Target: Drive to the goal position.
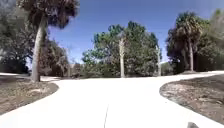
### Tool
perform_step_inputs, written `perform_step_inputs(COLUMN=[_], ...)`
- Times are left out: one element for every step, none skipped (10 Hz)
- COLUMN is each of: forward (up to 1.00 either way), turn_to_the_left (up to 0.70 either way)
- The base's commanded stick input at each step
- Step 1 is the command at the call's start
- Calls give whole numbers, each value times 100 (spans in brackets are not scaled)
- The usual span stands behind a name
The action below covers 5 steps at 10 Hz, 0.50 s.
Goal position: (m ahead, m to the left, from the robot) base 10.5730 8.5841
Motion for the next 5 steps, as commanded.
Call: perform_step_inputs(forward=[85,85,85,85,85], turn_to_the_left=[0,0,0,0,0])
